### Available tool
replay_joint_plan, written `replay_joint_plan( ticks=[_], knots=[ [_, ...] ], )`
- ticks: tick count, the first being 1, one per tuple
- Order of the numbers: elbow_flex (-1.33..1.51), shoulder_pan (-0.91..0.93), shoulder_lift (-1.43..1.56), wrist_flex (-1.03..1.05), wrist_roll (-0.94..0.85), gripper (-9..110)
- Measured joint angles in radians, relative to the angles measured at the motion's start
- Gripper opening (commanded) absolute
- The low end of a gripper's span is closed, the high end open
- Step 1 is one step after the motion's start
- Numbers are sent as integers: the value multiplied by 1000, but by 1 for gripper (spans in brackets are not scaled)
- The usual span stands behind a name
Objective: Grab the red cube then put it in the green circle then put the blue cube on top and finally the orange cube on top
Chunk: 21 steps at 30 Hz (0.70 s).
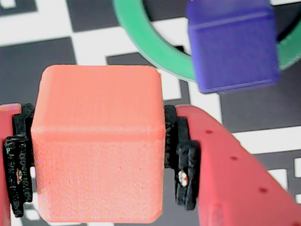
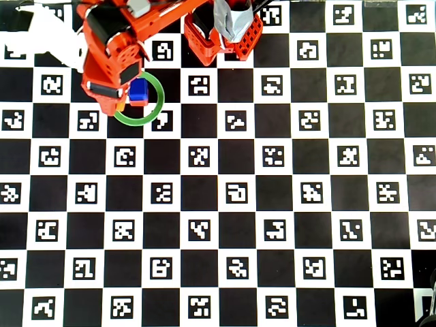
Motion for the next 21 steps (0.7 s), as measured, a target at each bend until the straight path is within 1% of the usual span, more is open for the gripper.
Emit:
replay_joint_plan(
  ticks=[9, 21],
  knots=[
    [186, 6, 164, 23, -104, 9],
    [370, 28, 229, -110, -161, 9]
  ],
)
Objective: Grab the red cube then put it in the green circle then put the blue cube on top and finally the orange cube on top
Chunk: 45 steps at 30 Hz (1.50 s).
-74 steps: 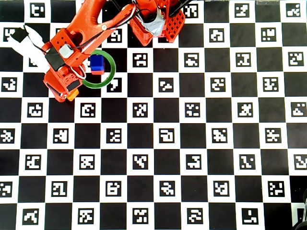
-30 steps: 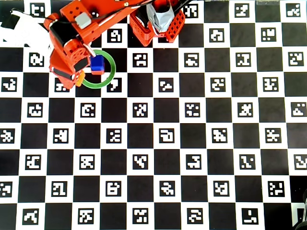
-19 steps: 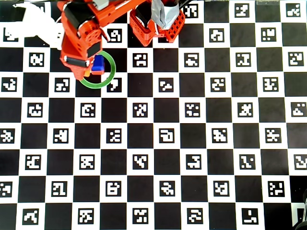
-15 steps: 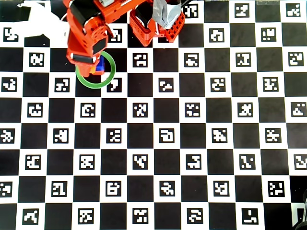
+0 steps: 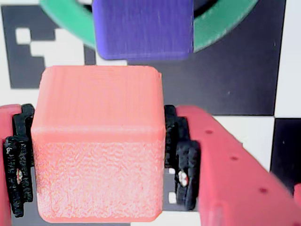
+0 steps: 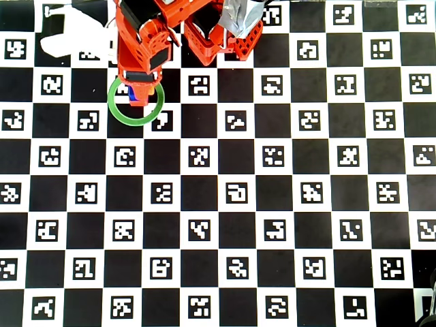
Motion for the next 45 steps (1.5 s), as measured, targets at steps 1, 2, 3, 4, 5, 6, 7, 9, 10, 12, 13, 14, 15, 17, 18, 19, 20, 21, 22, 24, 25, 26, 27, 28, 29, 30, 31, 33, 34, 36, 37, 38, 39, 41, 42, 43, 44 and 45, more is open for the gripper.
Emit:
replay_joint_plan(
  ticks=[1, 2, 3, 4, 5, 6, 7, 9, 10, 12, 13, 14, 15, 17, 18, 19, 20, 21, 22, 24, 25, 26, 27, 28, 29, 30, 31, 33, 34, 36, 37, 38, 39, 41, 42, 43, 44, 45],
  knots=[
    [3, 5, 0, -11, -5, 9],
    [6, 11, 0, -21, -8, 9],
    [9, 15, 0, -29, -11, 9],
    [11, 20, 0, -38, -15, 9],
    [12, 25, 0, -48, -17, 9],
    [12, 28, -2, -57, -20, 9],
    [12, 32, -6, -64, -21, 9],
    [20, 40, -15, -83, -25, 9],
    [26, 41, -15, -91, -25, 9],
    [40, 49, -15, -104, -34, 9],
    [51, 51, -15, -112, -38, 9],
    [58, 54, -15, -120, -43, 9],
    [67, 57, -15, -127, -46, 9],
    [84, 63, -17, -141, -54, 9],
    [91, 64, -17, -147, -58, 9],
    [94, 66, -17, -152, -61, 9],
    [97, 67, -17, -155, -64, 9],
    [100, 69, -17, -158, -69, 9],
    [101, 72, -17, -161, -71, 9],
    [107, 77, -18, -169, -77, 9],
    [109, 78, -20, -173, -80, 9],
    [112, 80, -21, -176, -80, 9],
    [118, 80, -21, -181, -80, 9],
    [124, 81, -21, -186, -83, 9],
    [129, 83, -21, -189, -87, 9],
    [135, 84, -21, -195, -87, 9],
    [140, 87, -21, -199, -87, 9],
    [147, 87, -21, -206, -87, 9],
    [150, 87, -21, -207, -87, 9],
    [150, 87, -21, -209, -87, 9],
    [150, 87, -21, -209, -87, 9],
    [150, 87, -21, -209, -87, 9],
    [150, 87, -21, -209, -87, 9],
    [150, 87, -21, -209, -87, 9],
    [150, 87, -21, -209, -87, 9],
    [150, 87, -21, -209, -87, 9],
    [150, 87, -21, -209, -87, 9],
    [150, 87, -21, -209, -87, 9]
  ],
)
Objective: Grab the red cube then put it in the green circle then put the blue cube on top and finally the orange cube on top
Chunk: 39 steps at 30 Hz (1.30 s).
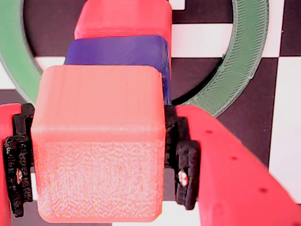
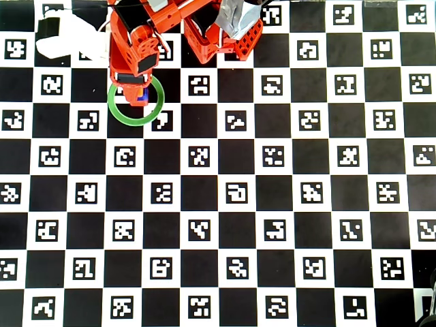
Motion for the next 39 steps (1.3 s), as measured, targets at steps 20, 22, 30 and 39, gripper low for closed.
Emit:
replay_joint_plan(
  ticks=[20, 22, 30, 39],
  knots=[
    [2, 0, 0, 43, 2, 32],
    [2, 0, 0, 43, 12, 37],
    [2, 0, 0, 43, 18, 50],
    [2, 0, 0, 55, 18, 60]
  ],
)
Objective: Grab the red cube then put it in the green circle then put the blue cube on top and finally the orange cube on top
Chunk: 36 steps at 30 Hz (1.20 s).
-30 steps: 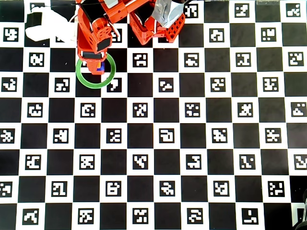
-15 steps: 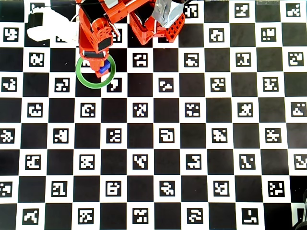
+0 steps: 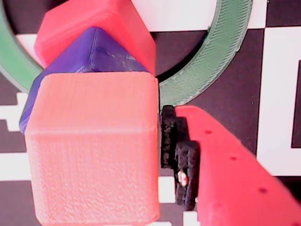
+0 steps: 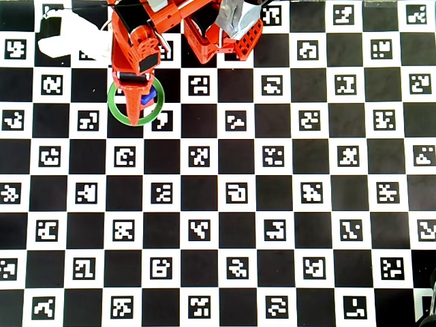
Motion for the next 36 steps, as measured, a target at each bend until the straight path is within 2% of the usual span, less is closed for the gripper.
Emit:
replay_joint_plan(
  ticks=[26, 29, 36],
  knots=[
    [-146, -43, 43, 163, 75, 59],
    [-164, -60, 78, 163, 101, 55],
    [-199, -150, 169, 163, 190, 24]
  ],
)
